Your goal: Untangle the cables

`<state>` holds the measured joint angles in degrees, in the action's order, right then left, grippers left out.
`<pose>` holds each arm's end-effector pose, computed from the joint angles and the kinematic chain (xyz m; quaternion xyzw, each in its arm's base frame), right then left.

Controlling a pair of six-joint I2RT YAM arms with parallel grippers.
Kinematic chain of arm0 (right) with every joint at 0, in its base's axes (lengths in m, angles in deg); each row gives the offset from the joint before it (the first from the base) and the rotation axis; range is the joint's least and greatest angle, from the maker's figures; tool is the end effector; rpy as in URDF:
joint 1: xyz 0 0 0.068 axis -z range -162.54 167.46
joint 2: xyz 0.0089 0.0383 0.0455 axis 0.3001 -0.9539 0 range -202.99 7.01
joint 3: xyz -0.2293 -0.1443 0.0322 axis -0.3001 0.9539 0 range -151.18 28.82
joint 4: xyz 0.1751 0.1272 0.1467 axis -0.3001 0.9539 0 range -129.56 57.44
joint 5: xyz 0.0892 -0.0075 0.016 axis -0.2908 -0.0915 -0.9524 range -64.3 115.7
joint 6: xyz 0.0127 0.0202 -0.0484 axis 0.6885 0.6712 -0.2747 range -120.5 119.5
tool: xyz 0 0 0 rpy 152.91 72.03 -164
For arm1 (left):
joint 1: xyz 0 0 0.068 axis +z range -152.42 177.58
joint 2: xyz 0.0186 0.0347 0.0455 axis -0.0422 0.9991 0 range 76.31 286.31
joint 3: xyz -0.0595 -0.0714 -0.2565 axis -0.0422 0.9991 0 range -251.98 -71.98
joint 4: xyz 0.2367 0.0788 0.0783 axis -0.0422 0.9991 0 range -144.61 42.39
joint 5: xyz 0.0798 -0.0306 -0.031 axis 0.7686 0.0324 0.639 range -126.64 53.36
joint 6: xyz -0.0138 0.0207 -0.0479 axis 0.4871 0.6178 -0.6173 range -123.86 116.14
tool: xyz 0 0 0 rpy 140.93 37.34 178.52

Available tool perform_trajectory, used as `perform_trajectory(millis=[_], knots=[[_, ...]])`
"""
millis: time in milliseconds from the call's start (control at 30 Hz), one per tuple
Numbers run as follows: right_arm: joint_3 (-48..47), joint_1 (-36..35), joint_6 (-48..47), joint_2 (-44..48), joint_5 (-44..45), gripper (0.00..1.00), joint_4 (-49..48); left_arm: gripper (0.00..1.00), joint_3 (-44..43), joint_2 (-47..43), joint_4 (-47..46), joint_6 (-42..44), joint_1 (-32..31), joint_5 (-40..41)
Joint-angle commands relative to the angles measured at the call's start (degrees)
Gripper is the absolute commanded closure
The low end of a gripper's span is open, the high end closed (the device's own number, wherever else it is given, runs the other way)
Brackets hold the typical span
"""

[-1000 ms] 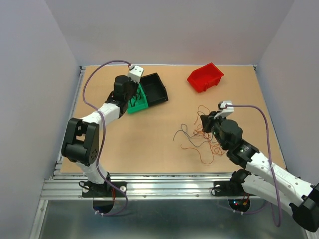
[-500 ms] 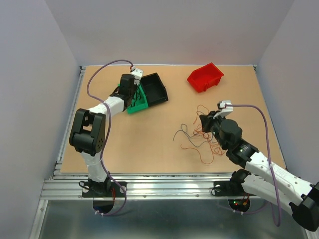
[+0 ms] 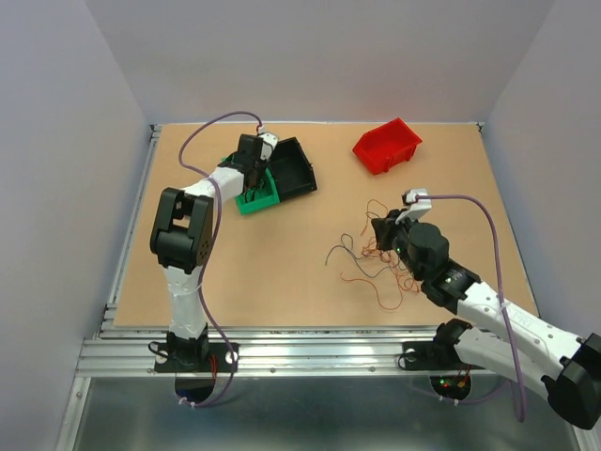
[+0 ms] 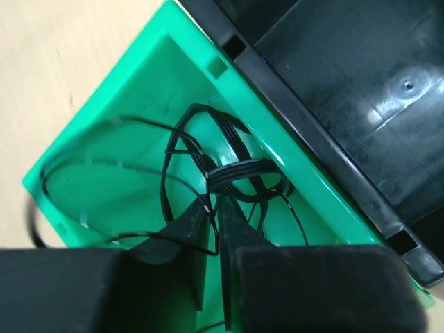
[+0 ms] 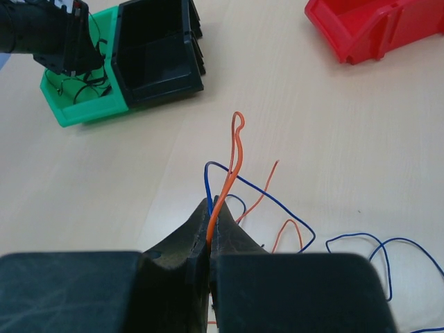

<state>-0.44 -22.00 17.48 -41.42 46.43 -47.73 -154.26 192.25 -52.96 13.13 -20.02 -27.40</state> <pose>0.1634 0.1181 0.2666 -0.0290 0.7670 0.1789 0.6155 0.4418 -0.1343 0.2019 0.2279 0.8564 0.0691 0.4582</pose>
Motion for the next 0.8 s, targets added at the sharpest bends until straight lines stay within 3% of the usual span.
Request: perform_trajectory(millis=[0,33,100,367,767], knots=[[-3.0,-0.09,0.3,-1.4,-1.22,1.0,-3.79,0.68,-1.41,-2.72,1.7,-1.44,0.9,-1.51],[-3.17,-0.09,0.3,-1.67,-1.31,0.99,-3.88,0.68,-0.61,-3.78,0.82,-1.7,1.17,-1.41],[-3.35,-0.09,0.3,-2.46,-1.48,0.99,-4.05,0.55,1.5,-7.46,-1.38,-1.96,1.87,-1.67],[-3.97,-0.09,0.22,-4.57,-2.36,0.99,-4.84,0.36,3.71,-14.95,-4.81,-1.7,1.87,-3.34],[-4.06,-0.17,0.22,-5.1,-2.45,1.0,-4.93,0.34,10.2,-22.42,0.0,0.23,1.0,-7.39]])
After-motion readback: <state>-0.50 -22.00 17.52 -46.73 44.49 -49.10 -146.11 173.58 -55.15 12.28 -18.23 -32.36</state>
